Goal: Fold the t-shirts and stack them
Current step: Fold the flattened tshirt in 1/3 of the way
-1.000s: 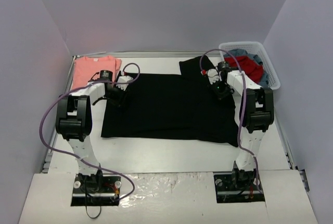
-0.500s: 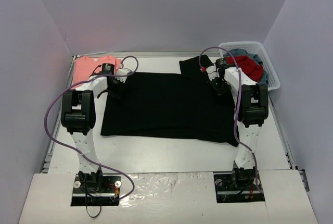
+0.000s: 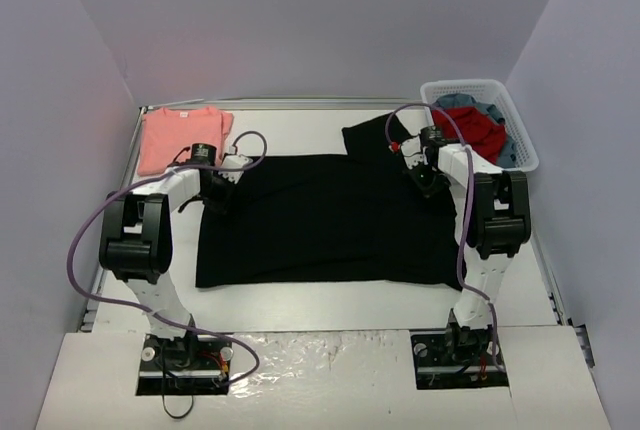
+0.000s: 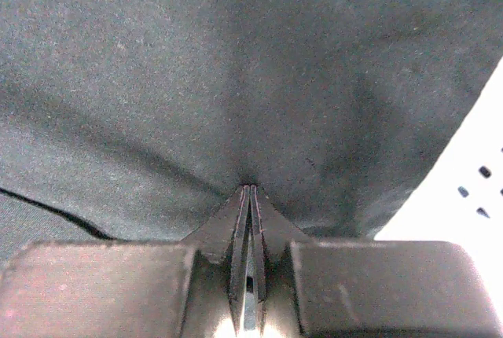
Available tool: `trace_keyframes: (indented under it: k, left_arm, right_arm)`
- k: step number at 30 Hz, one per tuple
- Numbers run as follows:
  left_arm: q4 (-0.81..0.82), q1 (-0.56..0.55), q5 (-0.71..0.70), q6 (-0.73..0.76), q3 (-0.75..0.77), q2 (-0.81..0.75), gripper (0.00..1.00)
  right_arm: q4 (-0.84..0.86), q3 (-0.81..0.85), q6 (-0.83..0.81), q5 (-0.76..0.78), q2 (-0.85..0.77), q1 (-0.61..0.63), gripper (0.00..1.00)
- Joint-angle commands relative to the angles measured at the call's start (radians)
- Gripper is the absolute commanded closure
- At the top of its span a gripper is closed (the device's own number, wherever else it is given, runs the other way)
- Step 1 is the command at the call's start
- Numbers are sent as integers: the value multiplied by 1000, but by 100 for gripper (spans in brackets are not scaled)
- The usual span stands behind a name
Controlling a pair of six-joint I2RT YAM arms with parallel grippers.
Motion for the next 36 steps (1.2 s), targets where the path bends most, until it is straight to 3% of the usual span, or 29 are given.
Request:
trace_keyframes:
  k: [1,10,12,15,17,19,22,28,36]
  left_arm:
    - [-118,-8,-18,48,-73,-64,87]
    - [-194,-12,4,69,-101,-168,91]
    - [-202,-14,2,65,-66,-188,76]
    - [-181,-11,-5,53,-3,-234,71]
    - [-175,-11,-22,39,48,-239,61]
    - [-178,-5,-27,24,141,-228,50]
    - [-159,26,-24,-23,242,-184,41]
    - [-187,125,129,-131,385,6,41]
    - [-167,142,235,-181,445,154,44]
  right_arm:
    - [-117,-101,-11,2,-31,-6,100]
    - [-144,-205,-48,36,-157,7,100]
    - [-155,-182,-47,36,-171,7,98]
    - [-181,-92,-28,30,-174,7,85]
    - [-218,7,-25,13,-166,7,80]
    - [-241,78,-16,4,-151,7,78]
    - [-255,212,8,-6,-114,7,75]
    - [-282,454,73,-33,21,7,71]
    - [-325,574,97,-46,128,24,71]
